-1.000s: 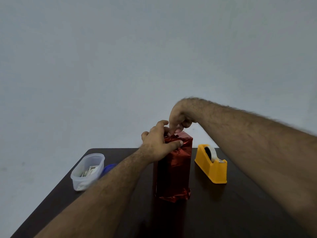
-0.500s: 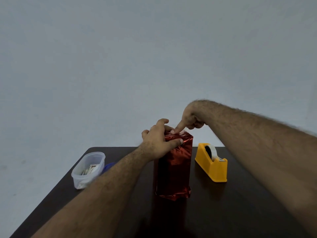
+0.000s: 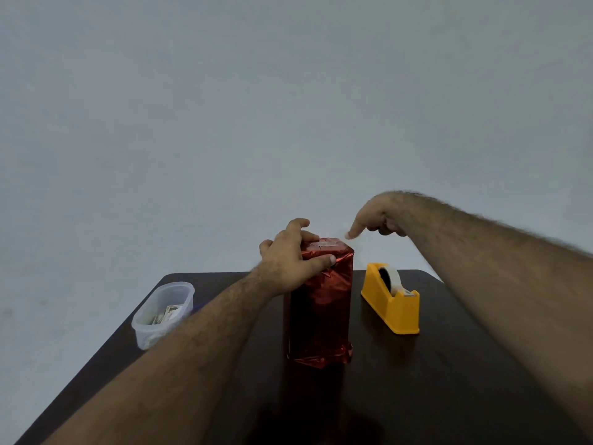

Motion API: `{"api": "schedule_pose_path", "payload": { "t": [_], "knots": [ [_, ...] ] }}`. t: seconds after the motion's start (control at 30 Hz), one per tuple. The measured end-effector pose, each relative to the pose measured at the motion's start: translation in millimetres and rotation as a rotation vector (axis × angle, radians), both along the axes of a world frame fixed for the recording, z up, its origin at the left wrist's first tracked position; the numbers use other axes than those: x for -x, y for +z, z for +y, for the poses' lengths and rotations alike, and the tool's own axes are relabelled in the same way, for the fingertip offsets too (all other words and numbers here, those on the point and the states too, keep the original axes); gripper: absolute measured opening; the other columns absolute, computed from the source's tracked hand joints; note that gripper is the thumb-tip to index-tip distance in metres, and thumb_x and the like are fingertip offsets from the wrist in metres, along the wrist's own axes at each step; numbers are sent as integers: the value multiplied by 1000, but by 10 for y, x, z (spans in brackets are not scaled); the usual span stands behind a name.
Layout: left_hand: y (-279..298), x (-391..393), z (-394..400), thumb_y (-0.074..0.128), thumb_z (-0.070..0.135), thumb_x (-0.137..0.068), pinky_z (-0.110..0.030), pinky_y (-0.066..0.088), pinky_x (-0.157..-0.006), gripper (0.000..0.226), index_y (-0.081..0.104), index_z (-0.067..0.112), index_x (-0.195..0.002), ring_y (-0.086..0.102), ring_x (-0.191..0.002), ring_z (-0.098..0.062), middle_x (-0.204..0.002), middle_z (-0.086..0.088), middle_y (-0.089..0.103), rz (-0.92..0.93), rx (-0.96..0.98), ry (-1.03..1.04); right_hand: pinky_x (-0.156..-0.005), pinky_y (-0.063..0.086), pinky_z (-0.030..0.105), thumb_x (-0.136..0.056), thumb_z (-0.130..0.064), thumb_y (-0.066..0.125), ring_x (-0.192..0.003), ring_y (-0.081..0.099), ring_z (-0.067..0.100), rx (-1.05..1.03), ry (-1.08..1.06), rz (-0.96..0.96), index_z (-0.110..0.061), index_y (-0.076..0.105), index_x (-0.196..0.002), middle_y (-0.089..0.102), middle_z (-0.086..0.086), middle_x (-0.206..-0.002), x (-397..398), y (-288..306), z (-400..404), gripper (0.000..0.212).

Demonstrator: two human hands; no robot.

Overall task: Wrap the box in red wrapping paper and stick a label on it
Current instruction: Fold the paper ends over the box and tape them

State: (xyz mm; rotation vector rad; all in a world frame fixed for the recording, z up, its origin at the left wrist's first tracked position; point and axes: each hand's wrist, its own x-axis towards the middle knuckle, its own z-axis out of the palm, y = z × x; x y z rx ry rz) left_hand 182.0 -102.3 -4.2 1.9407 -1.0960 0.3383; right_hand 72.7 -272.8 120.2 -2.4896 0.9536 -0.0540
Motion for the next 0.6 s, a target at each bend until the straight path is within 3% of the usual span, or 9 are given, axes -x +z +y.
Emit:
{"api": "schedule_pose_path", "payload": {
  "t": [0.1, 0.2, 0.23, 0.3, 0.37, 0.43, 0.5, 0.57, 0.6],
  "knots": [
    [6, -8, -13, 75, 61, -89, -43, 17, -113, 88, 30, 28, -157, 48, -138, -14, -142, 18, 65, 2, -11, 4, -95, 40, 40, -76, -76, 77, -97, 52, 20, -150, 75, -82, -12, 51, -151, 55, 6, -129, -62, -108, 28, 102],
    [2, -14, -12, 75, 63, -87, -39, 14, -110, 91, 30, 28, -158, 51, -137, -13, -140, 20, 66, 1, -5, -8, -122, 30, 53, -72, -76, 80, -150, 38, 33, -173, 108, 14, -13, 32, -163, 36, 13, -166, -117, -243, 51, 120],
    [-7, -22, -6, 75, 64, -86, -37, 14, -110, 92, 29, 29, -158, 50, -138, -13, -140, 20, 65, 2, -6, -9, -121, 31, 51, -73, -75, 80, -149, 39, 31, -166, 97, 19, -12, 30, -164, 32, 13, -169, -109, -263, 38, 122],
    [-13, -27, 4, 74, 67, -84, -37, 13, -109, 93, 29, 31, -157, 49, -139, -14, -141, 21, 64, 4, -16, -17, -103, 35, 44, -77, -71, 79, -117, 49, 24, -152, 72, 8, -8, 30, -163, 39, 10, -164, -57, -266, -25, 118],
    [-4, -12, 6, 72, 69, -83, -36, 13, -109, 94, 29, 32, -157, 48, -139, -15, -141, 21, 64, 3, -21, -20, -89, 28, 43, -81, -65, 80, -81, 39, 19, -158, 28, -26, -3, 33, -161, 47, 6, -139, 0, -252, -90, 111],
    [12, 15, 8, 74, 66, -85, -38, 15, -110, 91, 30, 31, -157, 49, -138, -13, -141, 20, 64, -3, -16, -14, -87, 28, 42, -87, -55, 81, -67, 29, 17, -153, -13, -83, -3, 37, -159, 43, 6, -128, 32, -257, -136, 99],
    [36, 55, 29, 76, 63, -87, -42, 18, -116, 88, 31, 31, -157, 48, -132, -9, -141, 19, 65, 12, -4, -7, -84, 39, 39, -96, -36, 77, -71, 42, 17, -161, -34, -201, -1, 37, -158, 49, 9, -135, 62, -302, -181, 82],
    [52, 73, 55, 77, 61, -88, -48, 20, -123, 87, 32, 33, -157, 47, -126, -5, -141, 19, 65, 39, 2, -9, -92, 49, 39, -99, -24, 75, -106, 63, 27, -175, -54, -349, 1, 42, -154, 54, 16, -147, 83, -416, -299, 68],
    [62, 86, 66, 78, 62, -86, -50, 20, -125, 88, 32, 35, -156, 48, -126, -6, -140, 20, 65, 47, -5, -22, -97, 50, 40, -99, -22, 75, -120, 61, 31, -183, -65, -418, 1, 48, -149, 56, 17, -147, 106, -485, -366, 61]
  ]
}}
